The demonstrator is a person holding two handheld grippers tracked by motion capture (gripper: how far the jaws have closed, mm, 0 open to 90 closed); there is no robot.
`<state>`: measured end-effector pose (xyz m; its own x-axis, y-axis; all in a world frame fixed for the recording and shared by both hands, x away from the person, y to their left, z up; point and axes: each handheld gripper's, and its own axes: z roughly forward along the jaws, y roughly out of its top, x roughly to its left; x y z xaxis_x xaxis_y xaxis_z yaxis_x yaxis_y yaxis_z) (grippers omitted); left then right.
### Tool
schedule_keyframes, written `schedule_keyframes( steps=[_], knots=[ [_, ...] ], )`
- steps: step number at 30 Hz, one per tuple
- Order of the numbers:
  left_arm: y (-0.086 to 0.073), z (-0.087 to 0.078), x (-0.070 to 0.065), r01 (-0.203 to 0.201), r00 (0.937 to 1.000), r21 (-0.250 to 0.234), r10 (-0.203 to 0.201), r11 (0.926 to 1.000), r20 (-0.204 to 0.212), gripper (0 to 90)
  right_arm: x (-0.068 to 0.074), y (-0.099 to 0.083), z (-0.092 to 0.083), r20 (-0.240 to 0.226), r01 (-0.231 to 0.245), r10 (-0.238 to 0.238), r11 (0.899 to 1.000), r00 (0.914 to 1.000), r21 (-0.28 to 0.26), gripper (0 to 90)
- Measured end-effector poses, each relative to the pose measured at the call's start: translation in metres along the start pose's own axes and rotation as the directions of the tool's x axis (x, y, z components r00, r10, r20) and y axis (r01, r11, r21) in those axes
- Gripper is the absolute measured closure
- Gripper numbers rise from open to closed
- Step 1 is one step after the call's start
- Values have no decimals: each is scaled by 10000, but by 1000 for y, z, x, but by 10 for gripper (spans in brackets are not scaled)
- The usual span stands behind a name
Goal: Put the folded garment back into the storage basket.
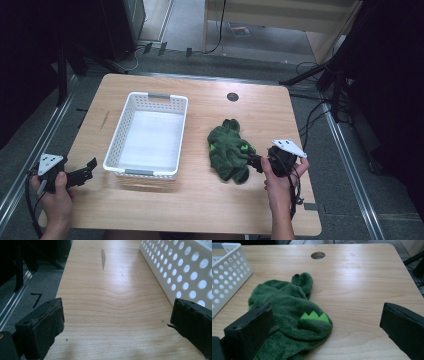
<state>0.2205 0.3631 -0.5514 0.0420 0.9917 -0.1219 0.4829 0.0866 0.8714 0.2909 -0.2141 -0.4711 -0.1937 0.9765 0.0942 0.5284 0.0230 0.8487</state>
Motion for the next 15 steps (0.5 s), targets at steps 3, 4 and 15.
schedule_keyframes(
  steps=[3,4,15],
  knots=[
    [0,0,0,14,10000,3,-14,10000,0,0,6,3,3,-55,87,-87,9999,9999,60,0],
    [0,0,0,26,10000,-4,-26,10000,4,0,8,4,5,-93,140,-139,9999,9999,60,0],
    [0,0,0,59,10000,-26,-59,10000,29,0,30,10,20,-304,330,-318,9987,9990,388,0]
  ],
)
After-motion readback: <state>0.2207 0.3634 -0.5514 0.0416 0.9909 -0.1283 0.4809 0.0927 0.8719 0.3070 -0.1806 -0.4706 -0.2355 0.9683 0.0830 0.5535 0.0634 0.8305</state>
